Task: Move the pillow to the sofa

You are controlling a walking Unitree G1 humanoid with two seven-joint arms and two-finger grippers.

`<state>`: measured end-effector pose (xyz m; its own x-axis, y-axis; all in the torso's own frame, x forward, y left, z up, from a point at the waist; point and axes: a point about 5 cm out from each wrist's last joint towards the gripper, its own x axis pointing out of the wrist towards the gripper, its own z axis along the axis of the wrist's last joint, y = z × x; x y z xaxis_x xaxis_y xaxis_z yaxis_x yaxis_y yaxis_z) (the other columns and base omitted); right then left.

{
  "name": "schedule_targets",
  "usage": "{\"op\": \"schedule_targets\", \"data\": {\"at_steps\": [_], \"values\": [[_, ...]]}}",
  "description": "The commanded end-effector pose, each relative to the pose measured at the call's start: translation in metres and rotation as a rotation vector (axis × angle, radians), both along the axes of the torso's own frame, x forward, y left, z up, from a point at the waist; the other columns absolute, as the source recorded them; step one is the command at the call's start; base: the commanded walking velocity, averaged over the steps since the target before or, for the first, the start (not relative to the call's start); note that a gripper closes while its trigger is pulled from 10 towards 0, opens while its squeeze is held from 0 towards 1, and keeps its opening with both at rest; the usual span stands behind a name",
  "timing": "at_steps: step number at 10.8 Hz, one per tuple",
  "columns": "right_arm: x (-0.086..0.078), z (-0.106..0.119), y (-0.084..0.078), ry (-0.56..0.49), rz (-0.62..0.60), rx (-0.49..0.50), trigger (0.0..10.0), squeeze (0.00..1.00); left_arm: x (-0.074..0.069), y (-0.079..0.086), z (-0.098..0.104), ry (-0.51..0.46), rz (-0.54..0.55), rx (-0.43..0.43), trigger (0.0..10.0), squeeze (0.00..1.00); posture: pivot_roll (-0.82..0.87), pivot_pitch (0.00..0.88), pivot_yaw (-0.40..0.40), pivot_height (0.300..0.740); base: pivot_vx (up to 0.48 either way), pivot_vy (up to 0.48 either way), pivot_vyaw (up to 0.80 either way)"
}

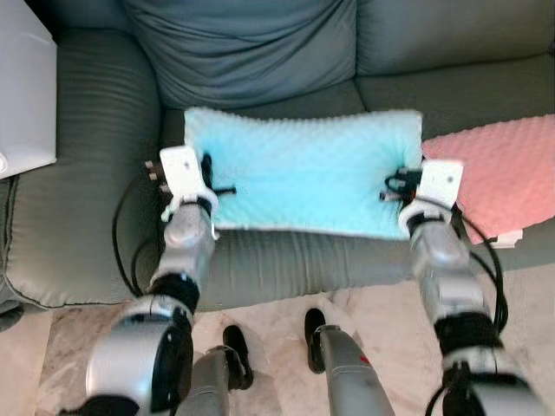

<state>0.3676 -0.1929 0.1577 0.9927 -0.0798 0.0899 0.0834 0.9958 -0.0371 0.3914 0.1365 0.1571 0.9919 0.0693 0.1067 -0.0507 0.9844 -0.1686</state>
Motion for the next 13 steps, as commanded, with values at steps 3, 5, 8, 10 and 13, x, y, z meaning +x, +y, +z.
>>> {"op": "schedule_targets", "data": {"at_steps": [3,5,8,10,13], "values": [[-0.001,-0.015,-0.022,0.032,-0.07,0.034,10.0,1.0,-0.006,0.014,-0.018,0.064,0.095,-0.003,10.0,1.0,-0.27,0.506,0.058,0.74,0.0,0.0,0.0],[-0.002,-0.021,-0.025,0.041,-0.071,0.04,10.0,1.0,-0.008,0.018,-0.022,0.08,0.127,0.02,10.0,1.0,-0.27,0.508,0.055,0.74,0.0,0.0,0.0],[-0.005,-0.03,-0.022,0.05,-0.057,0.043,10.0,1.0,-0.014,0.02,-0.035,0.109,0.147,0.035,10.0,1.0,-0.27,0.515,0.056,0.74,0.0,0.0,0.0],[-0.006,-0.032,-0.02,0.05,-0.049,0.045,10.0,1.0,-0.018,0.019,-0.042,0.132,0.15,0.032,10.0,1.0,-0.27,0.517,0.055,0.74,0.0,0.0,0.0],[-0.004,-0.031,-0.005,0.049,-0.013,0.062,10.0,1.0,-0.026,0.011,-0.058,0.176,0.127,0.009,10.0,1.0,-0.26,0.519,0.054,0.74,0.0,0.0,0.0]]}}
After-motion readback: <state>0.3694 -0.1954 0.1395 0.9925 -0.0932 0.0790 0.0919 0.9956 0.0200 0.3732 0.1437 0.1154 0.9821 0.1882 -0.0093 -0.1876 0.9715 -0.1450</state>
